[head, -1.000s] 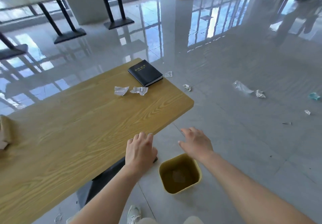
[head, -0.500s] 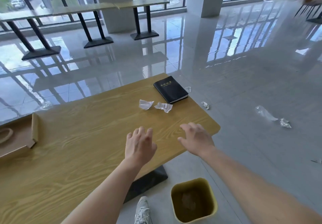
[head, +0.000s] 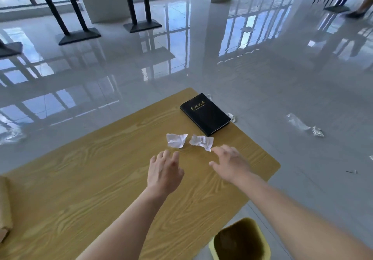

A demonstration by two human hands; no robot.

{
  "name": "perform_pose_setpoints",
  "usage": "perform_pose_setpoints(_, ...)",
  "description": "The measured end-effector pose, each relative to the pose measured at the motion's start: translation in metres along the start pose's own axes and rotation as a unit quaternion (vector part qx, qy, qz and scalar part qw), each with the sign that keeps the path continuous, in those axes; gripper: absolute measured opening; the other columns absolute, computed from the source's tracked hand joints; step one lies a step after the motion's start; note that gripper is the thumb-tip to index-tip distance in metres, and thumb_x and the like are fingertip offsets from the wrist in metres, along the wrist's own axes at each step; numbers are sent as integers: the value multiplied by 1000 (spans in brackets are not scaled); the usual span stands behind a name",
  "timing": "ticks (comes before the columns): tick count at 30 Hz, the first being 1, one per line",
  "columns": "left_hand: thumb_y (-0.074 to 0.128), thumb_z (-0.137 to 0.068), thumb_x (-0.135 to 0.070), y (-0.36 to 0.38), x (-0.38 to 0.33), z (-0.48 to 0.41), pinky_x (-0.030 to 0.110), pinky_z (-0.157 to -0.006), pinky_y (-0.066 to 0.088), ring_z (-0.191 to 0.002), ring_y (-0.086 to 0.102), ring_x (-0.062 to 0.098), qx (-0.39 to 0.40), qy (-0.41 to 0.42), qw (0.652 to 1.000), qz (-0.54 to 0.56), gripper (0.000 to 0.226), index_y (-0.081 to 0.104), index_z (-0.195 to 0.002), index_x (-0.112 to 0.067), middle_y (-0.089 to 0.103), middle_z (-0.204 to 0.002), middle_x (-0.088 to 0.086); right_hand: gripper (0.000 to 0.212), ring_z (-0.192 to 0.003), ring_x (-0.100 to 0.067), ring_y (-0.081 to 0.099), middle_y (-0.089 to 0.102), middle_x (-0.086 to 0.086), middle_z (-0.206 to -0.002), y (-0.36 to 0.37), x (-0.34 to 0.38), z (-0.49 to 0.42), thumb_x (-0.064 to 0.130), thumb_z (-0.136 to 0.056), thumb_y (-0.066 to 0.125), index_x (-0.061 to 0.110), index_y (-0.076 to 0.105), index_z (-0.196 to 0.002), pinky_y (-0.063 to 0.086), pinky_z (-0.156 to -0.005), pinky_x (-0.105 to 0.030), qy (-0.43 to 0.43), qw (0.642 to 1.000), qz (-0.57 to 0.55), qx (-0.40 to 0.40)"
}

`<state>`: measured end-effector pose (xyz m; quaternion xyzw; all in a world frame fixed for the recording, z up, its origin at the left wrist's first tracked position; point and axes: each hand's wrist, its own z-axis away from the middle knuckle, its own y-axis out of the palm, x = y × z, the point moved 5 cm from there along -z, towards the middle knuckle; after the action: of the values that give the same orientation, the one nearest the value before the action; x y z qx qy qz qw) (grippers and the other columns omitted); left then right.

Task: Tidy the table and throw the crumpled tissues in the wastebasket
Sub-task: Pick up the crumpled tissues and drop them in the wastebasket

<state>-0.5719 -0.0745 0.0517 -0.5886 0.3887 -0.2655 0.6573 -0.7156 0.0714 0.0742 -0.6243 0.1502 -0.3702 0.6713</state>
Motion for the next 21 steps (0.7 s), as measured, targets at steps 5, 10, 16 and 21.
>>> perform_pose_setpoints(5,52,-83,-29,7,16,-36,36,-89,44,-94,56,22,12,-3,1000,5,26,56,-107,-19,58,-99,1,42,-112,-22,49,55,-1,-127,11,9,-37,40,-95,55,24,50,-133,44,-82,-33,0,1000,3,21)
perform_pose_setpoints(10,49,-88,-23,24,19,-74,35,-90,41,-93,55,25,15,-3,1000,12,14,56,-96,-15,58,-94,2,43,-118,-22,47,53,-1,-134,27,11,-80,36,-98,53,23,47,-139,46,-89,-36,-14,999,5,48)
perform_pose_setpoints(16,49,-96,-12,56,26,-116,36,-107,37,-106,56,25,16,20,1000,9,16,62,-106,-13,63,-107,5,37,-115,-22,45,51,-2,-130,52,5,-126,22,-101,43,24,49,-138,50,-85,-38,-9,997,28,73)
perform_pose_setpoints(21,54,-96,-21,71,33,-128,31,-69,39,-89,55,22,52,0,999,14,18,60,-112,-19,62,-109,-1,37,-110,-21,46,52,-2,-127,72,2,-139,33,-101,48,26,49,-137,49,-77,-33,-12,996,46,80)
